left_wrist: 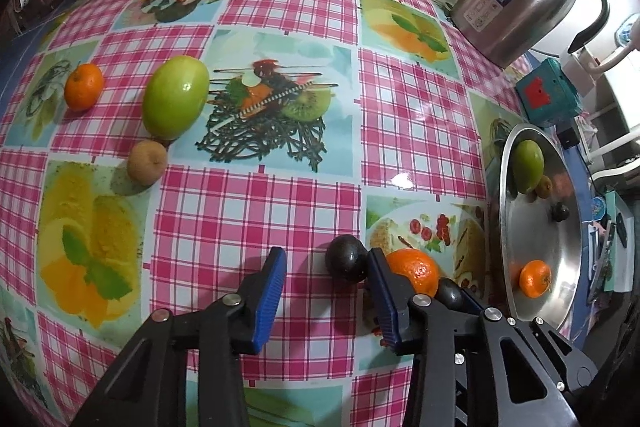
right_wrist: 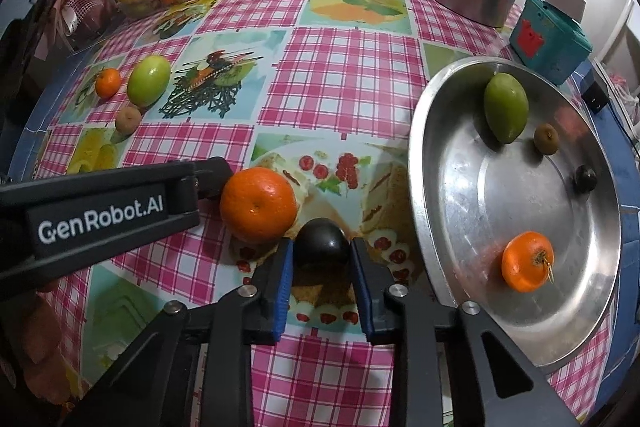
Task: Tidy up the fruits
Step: 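Grasp a dark plum with the right tool while the left tool grasps another plum, then carry both plums over the steel plate and open both tools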
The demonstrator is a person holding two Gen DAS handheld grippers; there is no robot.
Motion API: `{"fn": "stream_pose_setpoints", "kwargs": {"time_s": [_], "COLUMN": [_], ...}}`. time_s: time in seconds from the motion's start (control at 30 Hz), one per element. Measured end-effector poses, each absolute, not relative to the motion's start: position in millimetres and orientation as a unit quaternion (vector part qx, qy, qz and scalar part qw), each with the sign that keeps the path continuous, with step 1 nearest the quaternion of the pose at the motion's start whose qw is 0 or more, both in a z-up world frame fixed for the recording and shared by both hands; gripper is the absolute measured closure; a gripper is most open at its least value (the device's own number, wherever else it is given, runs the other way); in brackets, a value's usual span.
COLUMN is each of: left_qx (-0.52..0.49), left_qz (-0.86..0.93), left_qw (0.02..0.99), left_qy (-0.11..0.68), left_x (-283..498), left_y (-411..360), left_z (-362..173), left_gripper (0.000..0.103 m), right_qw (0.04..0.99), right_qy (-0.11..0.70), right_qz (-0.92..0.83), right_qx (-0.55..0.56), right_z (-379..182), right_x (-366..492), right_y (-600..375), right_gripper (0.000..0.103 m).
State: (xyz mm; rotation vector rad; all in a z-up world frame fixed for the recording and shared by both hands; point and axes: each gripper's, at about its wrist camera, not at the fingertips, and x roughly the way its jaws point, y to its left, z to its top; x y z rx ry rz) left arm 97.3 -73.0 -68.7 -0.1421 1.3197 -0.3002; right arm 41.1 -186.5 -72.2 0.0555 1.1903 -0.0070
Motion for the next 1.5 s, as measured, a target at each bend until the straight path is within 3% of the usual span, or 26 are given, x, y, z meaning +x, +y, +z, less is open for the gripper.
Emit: {"fn": "stream_pose_setpoints", "kwargs": {"time_s": [0.17, 1.5], "left_qx": [-0.076, -0.110], "left_qz": [-0.157, -0.095], "left_qw": [0.774, 0.819], "left_qy": [0.608, 0.555], "left_x": [97, 106], "left_y": [-76, -46], "left_z": [-67, -22], "left_gripper": [0.082, 0.083], "right_qw": [0.827, 0.845], "right_qy": [0.561, 0.510], "right_qz": [-0.002, -0.068], "right_qx": [0.031, 0.144], "right_z": [-73, -7], "right_x": [41, 44], "right_y": [-187, -239], "right_gripper": [0.074, 0.075]}}
